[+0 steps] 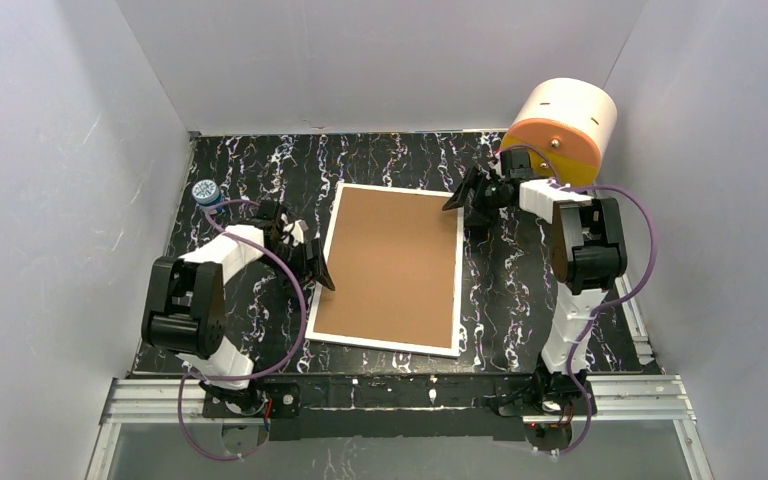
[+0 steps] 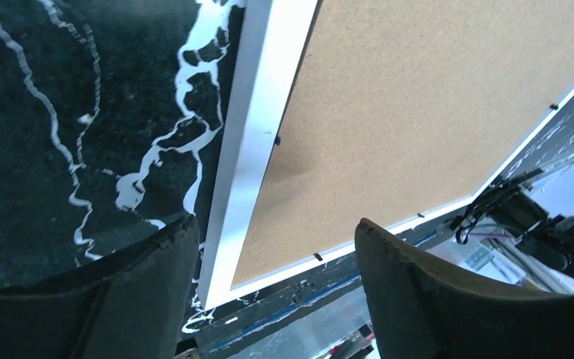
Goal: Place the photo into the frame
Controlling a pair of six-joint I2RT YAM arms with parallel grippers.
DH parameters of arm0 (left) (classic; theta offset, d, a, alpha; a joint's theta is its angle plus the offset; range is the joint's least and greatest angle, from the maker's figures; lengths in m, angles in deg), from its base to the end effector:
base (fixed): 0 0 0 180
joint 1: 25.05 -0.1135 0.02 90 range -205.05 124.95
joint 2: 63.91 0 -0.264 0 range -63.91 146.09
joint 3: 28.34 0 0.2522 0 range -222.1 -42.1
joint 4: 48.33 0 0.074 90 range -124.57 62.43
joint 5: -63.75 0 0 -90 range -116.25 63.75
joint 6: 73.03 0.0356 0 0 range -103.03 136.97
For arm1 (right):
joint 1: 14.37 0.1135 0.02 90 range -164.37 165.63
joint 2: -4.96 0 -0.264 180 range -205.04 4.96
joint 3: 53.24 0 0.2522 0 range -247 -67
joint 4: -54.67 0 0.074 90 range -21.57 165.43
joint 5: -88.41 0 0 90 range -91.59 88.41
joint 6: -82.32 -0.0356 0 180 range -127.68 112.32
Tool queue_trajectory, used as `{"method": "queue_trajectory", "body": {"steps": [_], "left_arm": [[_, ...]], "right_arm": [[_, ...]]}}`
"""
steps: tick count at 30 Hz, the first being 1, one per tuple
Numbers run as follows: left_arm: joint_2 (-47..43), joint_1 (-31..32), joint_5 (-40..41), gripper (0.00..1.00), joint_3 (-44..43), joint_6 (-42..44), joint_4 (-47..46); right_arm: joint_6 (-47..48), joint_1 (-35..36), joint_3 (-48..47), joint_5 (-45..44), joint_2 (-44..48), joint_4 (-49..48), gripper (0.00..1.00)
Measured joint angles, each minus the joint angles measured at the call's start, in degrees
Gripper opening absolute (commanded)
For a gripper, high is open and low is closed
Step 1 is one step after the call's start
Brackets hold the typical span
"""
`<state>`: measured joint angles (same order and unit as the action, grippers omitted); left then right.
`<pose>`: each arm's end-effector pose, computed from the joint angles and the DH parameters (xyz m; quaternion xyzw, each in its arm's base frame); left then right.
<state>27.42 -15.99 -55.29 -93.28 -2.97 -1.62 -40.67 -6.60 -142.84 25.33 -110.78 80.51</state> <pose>0.2764 -0.0616 0.1647 -0.0541 0.9567 -0.2757 0.0756 0.4201 0.0736 0.1569 0.1267 0.9139 0.3166 0.2203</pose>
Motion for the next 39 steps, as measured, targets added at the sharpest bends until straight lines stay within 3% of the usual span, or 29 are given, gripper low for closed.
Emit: {"method": "queue_trajectory", "body": {"steps": [5, 9, 13, 19, 21, 28, 39], "left_arm": [[-0.9, -0.09, 4.26, 0.81, -3.76, 0.46, 3.52], [0.02, -0.42, 6.4, 0.73, -10.56, 0.11, 2.78], [5.51, -0.76, 5.86, 0.71, -16.26, -1.36, -1.68], [16.57, -0.85, 4.9, 0.67, -19.85, -3.93, -5.73], [18.14, -1.07, 3.93, 0.61, -20.48, -5.11, -5.99], [18.29, -1.07, 0.96, 0.39, -17.99, -7.43, -9.44], [7.87, -0.96, -3.21, 0.35, -1.62, -10.8, -14.67]], "right_arm": [[0.57, 0.92, -1.22, -4.98, 0.48, 1.36, 0.91], [1.75, 1.42, -1.2, -12.0, 2.25, 4.7, 0.92], [1.75, 1.46, 0.66, -15.98, 4.76, 8.94, 0.92], [1.01, 2.01, 5.9, -15.32, 8.83, 11.54, 0.92], [0.79, 2.8, 7.32, -14.69, 9.9, 11.87, 0.91], [0.11, 6.01, 8.59, -11.69, 10.51, 12.04, 0.89], [0.2, 6.47, 8.44, -10.64, 10.23, 12.72, 0.89]]}}
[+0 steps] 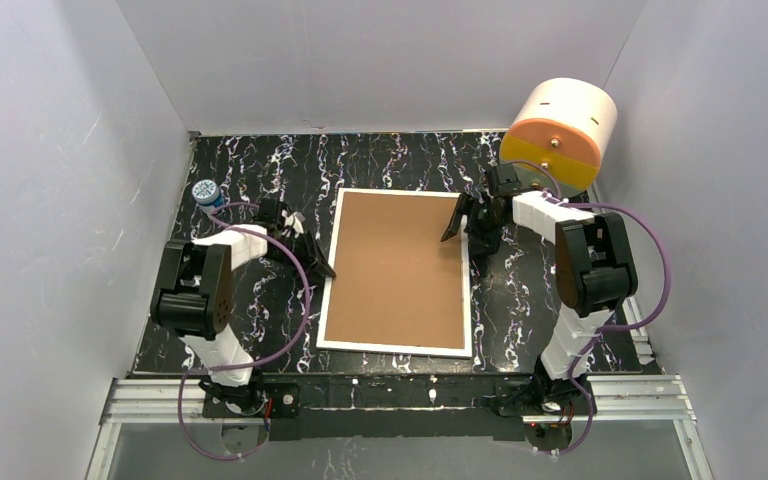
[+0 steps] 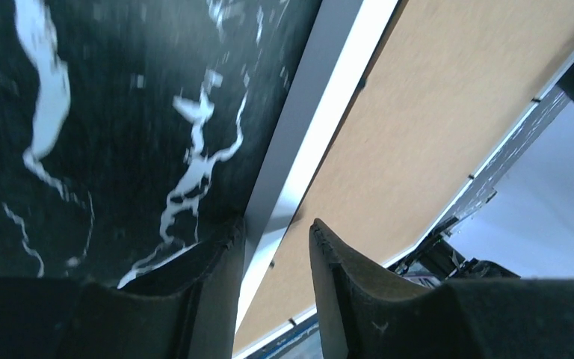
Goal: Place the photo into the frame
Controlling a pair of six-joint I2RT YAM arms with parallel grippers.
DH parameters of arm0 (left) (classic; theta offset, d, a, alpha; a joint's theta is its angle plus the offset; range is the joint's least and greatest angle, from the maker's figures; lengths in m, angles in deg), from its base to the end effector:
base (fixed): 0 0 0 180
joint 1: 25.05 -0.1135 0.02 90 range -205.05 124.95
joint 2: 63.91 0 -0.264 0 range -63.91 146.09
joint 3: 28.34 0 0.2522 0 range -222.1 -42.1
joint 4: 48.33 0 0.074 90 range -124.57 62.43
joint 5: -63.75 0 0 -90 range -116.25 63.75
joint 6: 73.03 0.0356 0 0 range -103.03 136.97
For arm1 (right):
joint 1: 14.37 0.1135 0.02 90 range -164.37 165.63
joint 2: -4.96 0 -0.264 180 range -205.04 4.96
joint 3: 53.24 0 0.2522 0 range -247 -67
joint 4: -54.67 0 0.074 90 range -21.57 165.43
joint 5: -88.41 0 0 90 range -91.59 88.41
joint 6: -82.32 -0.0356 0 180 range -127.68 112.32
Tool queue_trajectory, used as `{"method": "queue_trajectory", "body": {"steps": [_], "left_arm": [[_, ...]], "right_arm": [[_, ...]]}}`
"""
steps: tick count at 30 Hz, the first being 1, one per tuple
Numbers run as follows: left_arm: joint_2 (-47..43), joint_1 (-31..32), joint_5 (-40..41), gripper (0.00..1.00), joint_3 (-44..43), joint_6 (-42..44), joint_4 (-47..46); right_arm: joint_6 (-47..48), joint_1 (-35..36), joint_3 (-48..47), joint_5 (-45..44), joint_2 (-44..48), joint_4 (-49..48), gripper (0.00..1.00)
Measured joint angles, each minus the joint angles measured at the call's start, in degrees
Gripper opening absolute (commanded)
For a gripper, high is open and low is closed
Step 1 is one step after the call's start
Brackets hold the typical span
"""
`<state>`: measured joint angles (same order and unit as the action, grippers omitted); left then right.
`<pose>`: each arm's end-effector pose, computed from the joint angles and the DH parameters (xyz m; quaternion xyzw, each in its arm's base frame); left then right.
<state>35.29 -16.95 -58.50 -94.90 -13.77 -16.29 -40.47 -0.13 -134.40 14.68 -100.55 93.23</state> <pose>0.3132 -0.0638 0.1440 -0.1243 0.9310 -0.3256 0.1085 0.3558 0.1006 0.1676 0.1224 0.9552 0.2187 0.1577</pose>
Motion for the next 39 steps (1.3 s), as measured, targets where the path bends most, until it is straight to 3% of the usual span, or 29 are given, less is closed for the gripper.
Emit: {"method": "queue_trajectory", "body": {"steps": [8, 13, 21, 30, 39], "left_arm": [[-5.27, 0.66, -2.54, 0.35, 7.23, -1.49, -0.83], [-6.34, 0.79, -5.53, 0.35, 9.97, -3.39, -3.54], [-10.73, 1.31, -7.58, 0.37, 12.57, -4.94, -4.15], [-6.71, 1.07, 0.94, 0.45, -2.89, -4.46, -0.07], [9.38, 0.66, 2.99, 0.34, -11.58, -5.22, -2.69]], "right_arm": [[-0.24, 1.81, -2.58, -7.89, 0.0, 5.01, 0.89], [-0.52, 7.17, -9.79, -13.86, -0.31, 8.68, 0.84], [-3.28, 19.39, -25.66, -12.26, -9.4, 5.11, 0.6], [-8.7, 24.52, -30.23, -6.27, -19.54, -3.21, 0.52], [-10.75, 24.37, -38.14, -2.19, -27.15, -10.27, 0.47]]}}
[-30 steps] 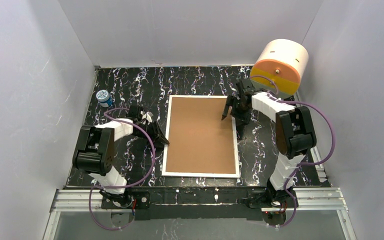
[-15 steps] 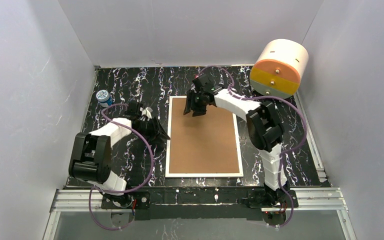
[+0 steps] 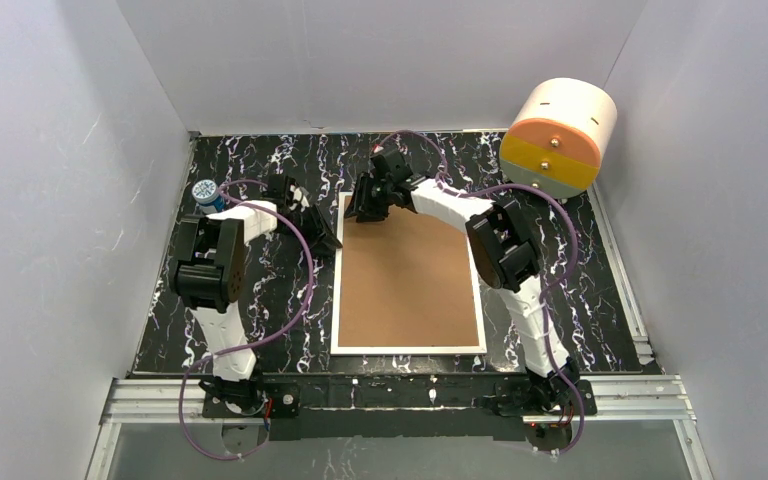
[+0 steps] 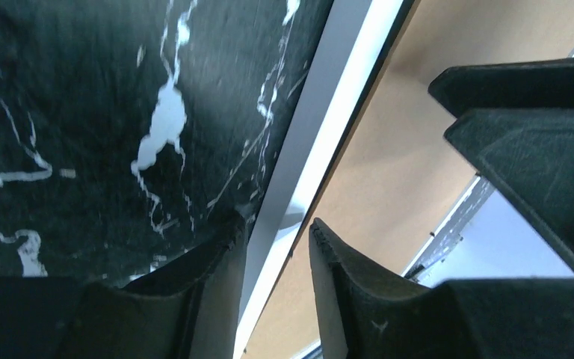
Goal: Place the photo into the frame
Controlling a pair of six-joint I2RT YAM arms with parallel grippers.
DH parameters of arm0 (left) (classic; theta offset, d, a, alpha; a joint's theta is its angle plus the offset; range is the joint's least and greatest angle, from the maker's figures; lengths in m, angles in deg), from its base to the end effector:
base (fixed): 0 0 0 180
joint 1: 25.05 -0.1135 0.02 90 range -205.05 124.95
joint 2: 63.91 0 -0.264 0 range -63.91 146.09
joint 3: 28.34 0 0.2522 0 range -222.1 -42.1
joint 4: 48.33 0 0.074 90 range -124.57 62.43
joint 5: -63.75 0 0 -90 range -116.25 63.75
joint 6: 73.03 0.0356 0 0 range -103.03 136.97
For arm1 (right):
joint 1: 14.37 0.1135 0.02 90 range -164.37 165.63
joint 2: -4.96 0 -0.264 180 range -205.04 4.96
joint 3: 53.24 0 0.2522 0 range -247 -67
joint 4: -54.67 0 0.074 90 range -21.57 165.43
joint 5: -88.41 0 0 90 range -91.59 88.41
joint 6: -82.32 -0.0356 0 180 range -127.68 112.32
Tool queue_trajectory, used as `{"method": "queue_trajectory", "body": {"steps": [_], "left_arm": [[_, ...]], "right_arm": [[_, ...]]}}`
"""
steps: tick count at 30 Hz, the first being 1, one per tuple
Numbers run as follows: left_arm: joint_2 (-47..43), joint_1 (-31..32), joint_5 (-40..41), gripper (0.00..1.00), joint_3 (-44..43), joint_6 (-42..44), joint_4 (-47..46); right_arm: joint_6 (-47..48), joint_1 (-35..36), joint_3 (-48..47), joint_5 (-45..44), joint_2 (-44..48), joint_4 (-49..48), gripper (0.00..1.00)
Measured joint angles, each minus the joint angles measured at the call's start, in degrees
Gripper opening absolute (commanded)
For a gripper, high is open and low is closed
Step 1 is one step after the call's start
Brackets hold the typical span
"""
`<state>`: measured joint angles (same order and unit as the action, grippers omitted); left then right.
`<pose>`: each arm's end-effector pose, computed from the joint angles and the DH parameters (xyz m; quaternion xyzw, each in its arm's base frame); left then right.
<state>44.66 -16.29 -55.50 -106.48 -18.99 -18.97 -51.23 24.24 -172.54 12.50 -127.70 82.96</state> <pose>0.3674 -0.0742 0.1452 -0.1557 0.9234 -0.3214 0.1405 0.4051 0.3346 0.1772 -0.0112 0.9067 0.3514 0.2328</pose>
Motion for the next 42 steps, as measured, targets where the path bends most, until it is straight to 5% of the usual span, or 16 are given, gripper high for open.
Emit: {"method": "queue_trajectory", "body": {"steps": [24, 42], "left_arm": [[3.76, -0.15, -0.22, 0.31, -3.74, 1.05, 0.31], [6.12, -0.46, -0.11, 0.29, -6.19, -1.46, 4.42]], "right_arm": [[2.43, 1.62, -15.58, 0.33, -11.08, -0.7, 0.46], [9.79, 3.56, -24.74, -9.27, -13.11, 13.46, 0.45]]}}
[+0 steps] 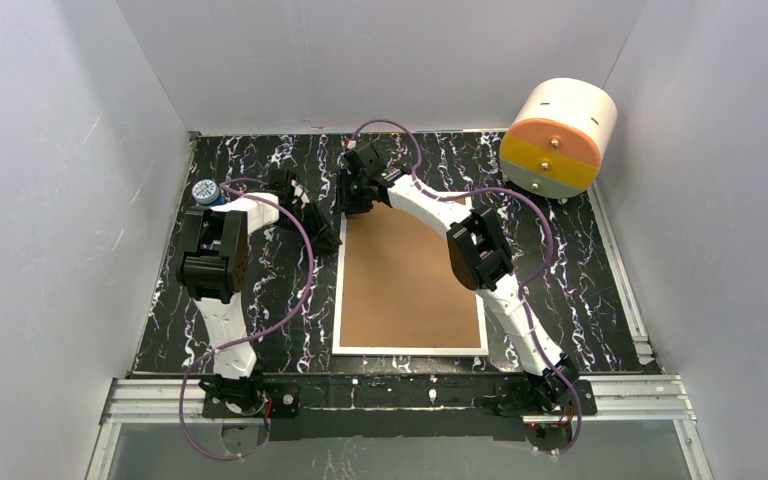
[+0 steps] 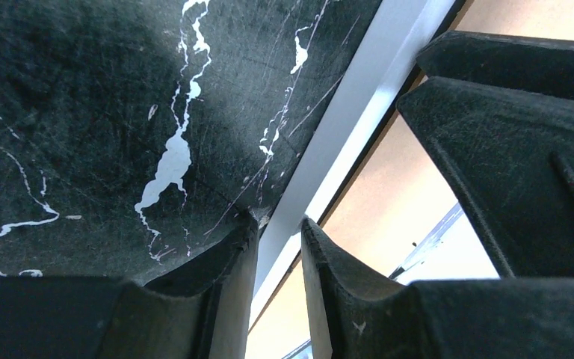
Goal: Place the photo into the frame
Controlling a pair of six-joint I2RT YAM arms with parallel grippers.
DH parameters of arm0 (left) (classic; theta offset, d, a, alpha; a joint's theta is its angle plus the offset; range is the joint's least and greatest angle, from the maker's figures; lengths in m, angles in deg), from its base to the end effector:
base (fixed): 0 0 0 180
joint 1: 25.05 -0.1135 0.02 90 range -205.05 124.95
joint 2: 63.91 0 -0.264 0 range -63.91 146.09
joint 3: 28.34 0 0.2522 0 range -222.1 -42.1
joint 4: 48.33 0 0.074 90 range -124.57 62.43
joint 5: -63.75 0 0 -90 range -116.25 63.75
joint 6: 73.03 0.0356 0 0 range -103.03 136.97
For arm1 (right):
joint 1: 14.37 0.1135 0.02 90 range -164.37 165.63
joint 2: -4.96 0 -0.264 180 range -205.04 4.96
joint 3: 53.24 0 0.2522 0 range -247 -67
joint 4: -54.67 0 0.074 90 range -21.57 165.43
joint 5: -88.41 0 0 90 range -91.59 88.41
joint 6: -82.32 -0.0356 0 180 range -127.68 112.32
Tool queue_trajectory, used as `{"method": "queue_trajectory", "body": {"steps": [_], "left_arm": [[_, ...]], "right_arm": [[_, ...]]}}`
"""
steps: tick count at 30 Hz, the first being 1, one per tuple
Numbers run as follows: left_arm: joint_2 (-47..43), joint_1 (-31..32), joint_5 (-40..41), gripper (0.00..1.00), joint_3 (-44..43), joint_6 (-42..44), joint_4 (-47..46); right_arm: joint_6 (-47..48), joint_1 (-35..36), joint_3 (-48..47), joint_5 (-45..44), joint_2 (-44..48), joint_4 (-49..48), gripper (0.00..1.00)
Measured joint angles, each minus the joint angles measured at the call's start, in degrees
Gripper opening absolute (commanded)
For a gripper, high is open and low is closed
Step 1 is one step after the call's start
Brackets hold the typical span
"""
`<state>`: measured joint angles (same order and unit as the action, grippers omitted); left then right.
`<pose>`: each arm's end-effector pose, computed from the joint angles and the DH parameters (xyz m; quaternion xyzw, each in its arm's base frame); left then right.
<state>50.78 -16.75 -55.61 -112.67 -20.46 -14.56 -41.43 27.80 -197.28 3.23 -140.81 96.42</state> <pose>0.3871 -0.0741 0.1314 -0.1822 0.9268 -0.3117 0.1036 0.4203 0.3847 0.1791 -0.0839 0.9142 0.2732 0.2873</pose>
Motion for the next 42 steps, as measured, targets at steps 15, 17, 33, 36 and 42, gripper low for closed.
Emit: {"method": "queue_trajectory", "body": {"steps": [15, 17, 33, 36, 42], "left_arm": [[0.13, -0.63, -6.95, 0.36, 1.03, 0.17, -4.92], [0.26, -0.61, -7.69, 0.32, 1.46, 0.26, -5.9], [1.2, -0.94, -6.67, 0.17, 1.92, 0.17, -4.61], [1.51, -0.83, -5.95, 0.17, 1.55, -0.55, -3.56], [1.66, -0.52, -4.76, 0.17, 0.87, -1.42, -2.14]], "right_arm": [[2.58, -0.59, 3.65, 4.59, 1.01, -5.33, 0.45], [2.56, -0.68, 3.67, 4.96, 0.98, -5.46, 0.45], [2.62, -0.96, 4.44, 5.46, 1.05, -5.62, 0.36], [2.58, -0.96, 5.51, 4.94, 1.66, -6.12, 0.36], [2.4, -0.98, 10.16, 3.78, 4.28, -7.85, 0.36]]}}
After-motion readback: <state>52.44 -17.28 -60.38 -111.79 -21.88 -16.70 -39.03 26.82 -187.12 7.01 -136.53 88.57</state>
